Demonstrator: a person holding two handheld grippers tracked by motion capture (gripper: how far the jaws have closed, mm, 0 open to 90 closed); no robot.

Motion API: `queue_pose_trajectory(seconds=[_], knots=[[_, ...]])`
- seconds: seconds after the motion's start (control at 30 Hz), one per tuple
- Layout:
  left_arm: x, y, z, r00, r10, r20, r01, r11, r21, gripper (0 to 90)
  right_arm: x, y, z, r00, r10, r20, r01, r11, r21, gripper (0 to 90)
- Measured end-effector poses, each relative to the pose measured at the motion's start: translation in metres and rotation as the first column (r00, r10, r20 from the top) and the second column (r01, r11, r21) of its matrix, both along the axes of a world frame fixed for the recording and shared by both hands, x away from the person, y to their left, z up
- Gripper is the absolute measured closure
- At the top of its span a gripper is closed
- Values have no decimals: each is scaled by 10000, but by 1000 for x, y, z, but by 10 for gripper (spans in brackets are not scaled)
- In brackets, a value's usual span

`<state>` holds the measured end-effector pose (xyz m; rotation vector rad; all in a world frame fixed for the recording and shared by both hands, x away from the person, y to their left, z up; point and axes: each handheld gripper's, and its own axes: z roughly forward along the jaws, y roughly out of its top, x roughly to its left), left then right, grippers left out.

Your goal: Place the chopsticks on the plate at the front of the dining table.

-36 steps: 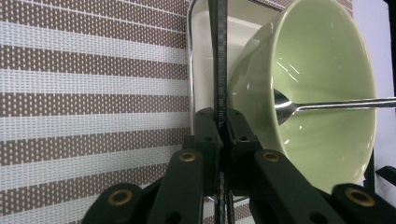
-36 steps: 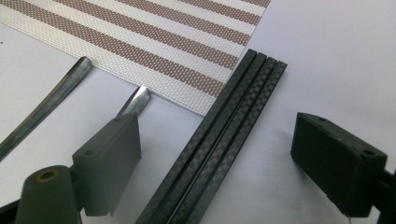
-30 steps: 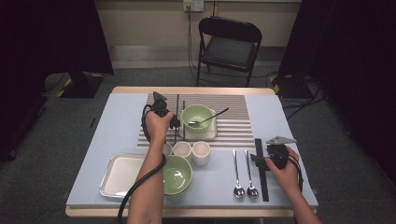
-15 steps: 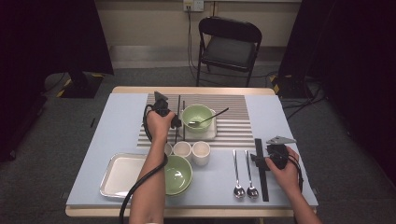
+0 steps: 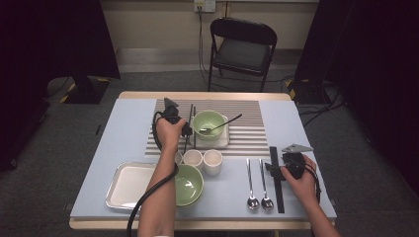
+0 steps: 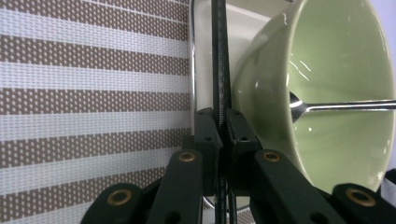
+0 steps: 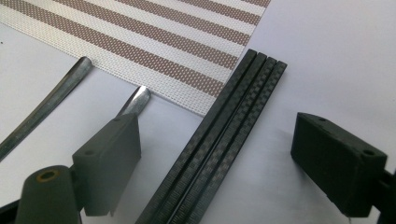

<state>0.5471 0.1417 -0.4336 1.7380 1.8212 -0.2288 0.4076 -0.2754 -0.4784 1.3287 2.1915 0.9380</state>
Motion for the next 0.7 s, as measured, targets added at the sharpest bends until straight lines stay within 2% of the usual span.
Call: queue_pose_trajectory(seconds=[0.13,0.27,0.4,0.53,0.63,0.7], knots=[[0,0,-1,10000,11,15,-12,10000,31,852,0,0,0,10000,10,10,-10,10000,-12,150],[-1,-1,-2,9992,395,0,-395,9992,-58,850,0,0,0,10000,8,9,-8,10000,-8,149],[-1,0,-3,9998,169,69,-170,9998,94,839,0,0,0,10000,11,10,-11,10000,-13,149],[-1,-3,-2,9993,366,15,-366,9993,47,837,0,0,0,10000,14,12,-14,10000,-15,149],[-1,-2,-3,10000,23,51,-24,9999,154,839,0,0,0,10000,16,13,-16,10000,-18,149],[-1,-2,-3,9999,102,72,-103,9999,116,841,0,0,0,10000,15,11,-15,10000,-18,149]])
